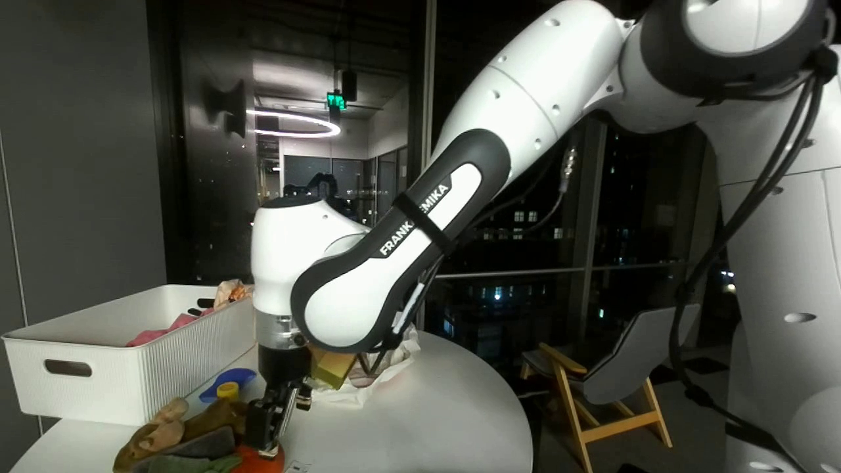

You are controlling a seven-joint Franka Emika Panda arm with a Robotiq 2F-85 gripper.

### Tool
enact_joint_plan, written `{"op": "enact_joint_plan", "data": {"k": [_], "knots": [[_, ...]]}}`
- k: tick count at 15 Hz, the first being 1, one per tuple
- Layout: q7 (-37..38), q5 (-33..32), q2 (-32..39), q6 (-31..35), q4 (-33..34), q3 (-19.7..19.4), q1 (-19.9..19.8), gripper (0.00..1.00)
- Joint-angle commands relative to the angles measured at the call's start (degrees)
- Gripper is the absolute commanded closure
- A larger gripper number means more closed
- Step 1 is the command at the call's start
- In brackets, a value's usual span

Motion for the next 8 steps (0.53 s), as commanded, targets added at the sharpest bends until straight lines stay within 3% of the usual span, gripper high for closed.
{"op": "enact_joint_plan", "data": {"k": [1, 5, 6, 8], "knots": [[-3.9, 0.3, 8.7, 2.2, 6.9, -2.2, 3.9, 0.00], [-7.0, -1.1, 14.5, 4.1, 10.4, -4.6, 6.9, 0.01], [-7.8, -1.4, 15.3, 4.2, 11.0, -5.2, 7.5, 0.25], [-8.9, -3.7, 15.8, 4.6, 11.4, -6.9, 9.1, 0.30]]}}
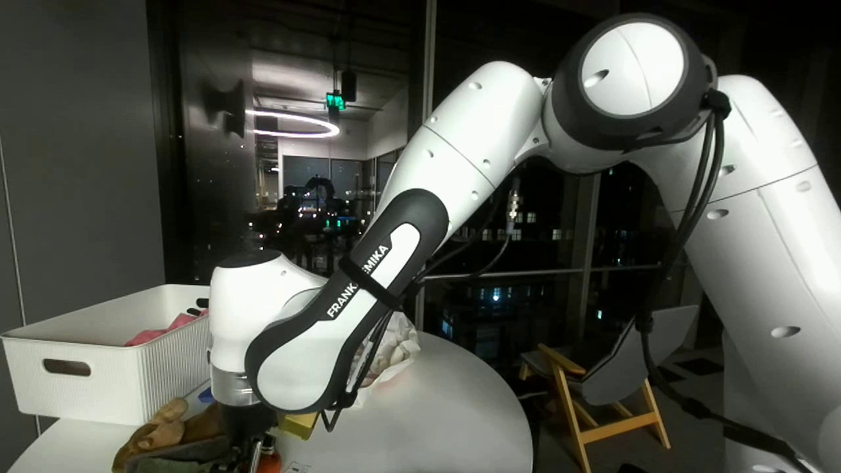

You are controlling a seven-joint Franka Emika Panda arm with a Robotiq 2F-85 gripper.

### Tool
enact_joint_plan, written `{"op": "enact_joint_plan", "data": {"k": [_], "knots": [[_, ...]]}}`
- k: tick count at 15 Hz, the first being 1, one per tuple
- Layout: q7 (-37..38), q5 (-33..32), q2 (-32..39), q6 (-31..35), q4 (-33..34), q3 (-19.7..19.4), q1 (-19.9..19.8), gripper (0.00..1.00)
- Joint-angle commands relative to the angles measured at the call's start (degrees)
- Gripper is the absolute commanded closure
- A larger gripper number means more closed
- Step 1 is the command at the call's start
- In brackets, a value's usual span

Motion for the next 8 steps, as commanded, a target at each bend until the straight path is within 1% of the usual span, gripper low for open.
{"op": "enact_joint_plan", "data": {"k": [1, 2, 5, 7, 8], "knots": [[-2.2, -4.6, 1.6, 1.4, 2.1, -3.6, 3.4, 0.37], [-2.3, -6.2, 1.3, 1.2, 2.1, -4.3, 4.0, 0.47], [-2.8, -8.6, 1.0, 1.1, 1.3, -5.2, 4.3, 0.70], [-4.4, -7.3, 0.7, 0.7, 0.7, -4.5, 3.3, 0.84], [-5.0, -6.4, 0.3, 0.6, 0.2, -4.3, 2.7, 0.89]]}}
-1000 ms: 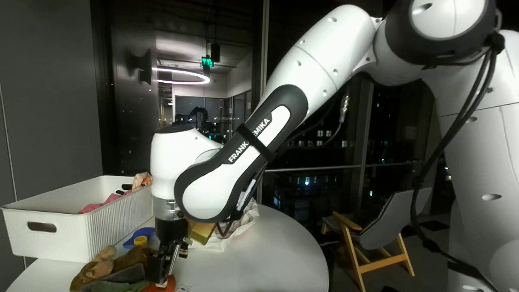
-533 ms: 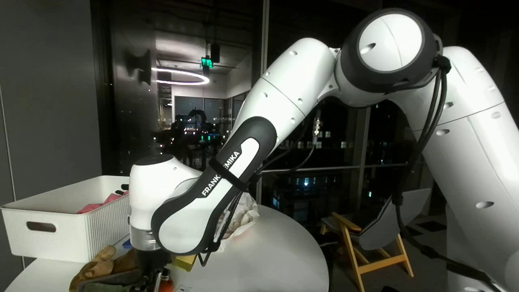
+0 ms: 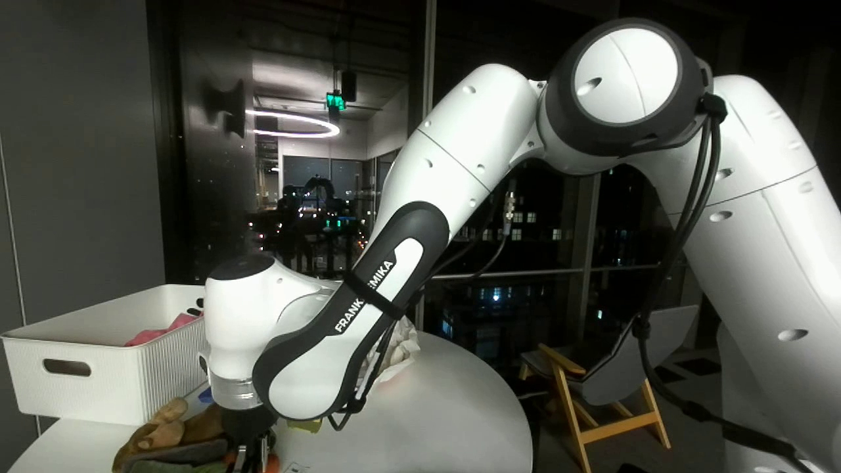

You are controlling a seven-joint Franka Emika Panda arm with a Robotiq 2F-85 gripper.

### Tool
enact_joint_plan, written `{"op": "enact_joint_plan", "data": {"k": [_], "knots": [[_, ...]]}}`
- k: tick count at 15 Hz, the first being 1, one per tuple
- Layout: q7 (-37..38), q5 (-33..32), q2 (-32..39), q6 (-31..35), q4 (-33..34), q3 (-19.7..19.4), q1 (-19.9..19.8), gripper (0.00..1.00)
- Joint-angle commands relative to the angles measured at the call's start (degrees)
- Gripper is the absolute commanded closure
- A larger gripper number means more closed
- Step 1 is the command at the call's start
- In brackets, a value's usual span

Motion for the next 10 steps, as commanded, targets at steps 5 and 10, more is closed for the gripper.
{"op": "enact_joint_plan", "data": {"k": [5, 10], "knots": [[-0.9, 1.2, -7.8, -1.4, -5.4, -1.2, -1.2, 0.93], [12.9, -4.0, -23.2, -3.1, -13.7, -4.6, -1.7, 0.94]]}}
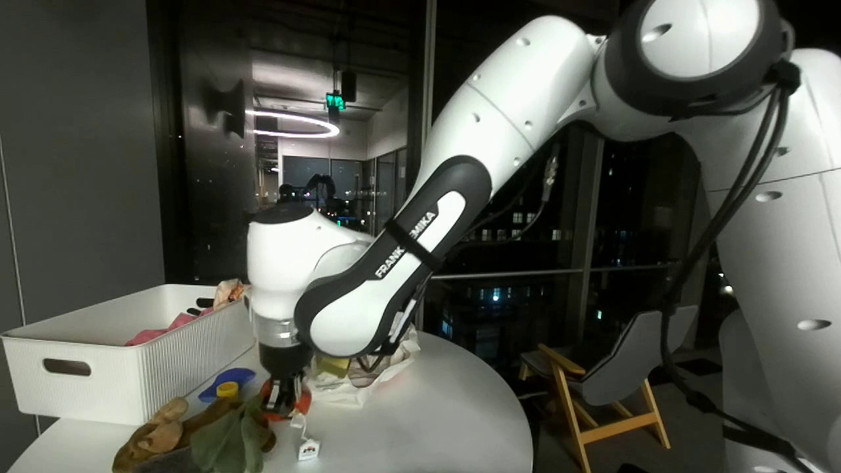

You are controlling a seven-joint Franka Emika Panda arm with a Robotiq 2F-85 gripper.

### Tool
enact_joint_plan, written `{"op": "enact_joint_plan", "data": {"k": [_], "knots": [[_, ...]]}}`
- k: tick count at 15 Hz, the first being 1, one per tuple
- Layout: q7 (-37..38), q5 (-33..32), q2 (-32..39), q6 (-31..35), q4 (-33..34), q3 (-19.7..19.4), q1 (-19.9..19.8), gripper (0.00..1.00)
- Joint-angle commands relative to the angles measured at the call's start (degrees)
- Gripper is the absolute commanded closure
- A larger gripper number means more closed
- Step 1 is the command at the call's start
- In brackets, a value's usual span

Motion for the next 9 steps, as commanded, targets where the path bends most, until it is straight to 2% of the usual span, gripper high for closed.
{"op": "enact_joint_plan", "data": {"k": [1, 2, 4, 7, 9], "knots": [[9.0, -3.5, -14.1, -3.2, -8.1, -1.0, -1.5, 0.95], [10.8, -4.8, -17.1, -5.0, -9.2, -0.8, -2.7, 0.92], [15.7, -8.7, -18.7, -8.7, -8.4, 0.2, -5.3, 0.92], [24.7, -17.7, -16.6, -15.3, -5.7, 2.1, -8.6, 0.93], [29.9, -22.3, -13.6, -21.2, -4.2, 2.9, -9.3, 0.93]]}}
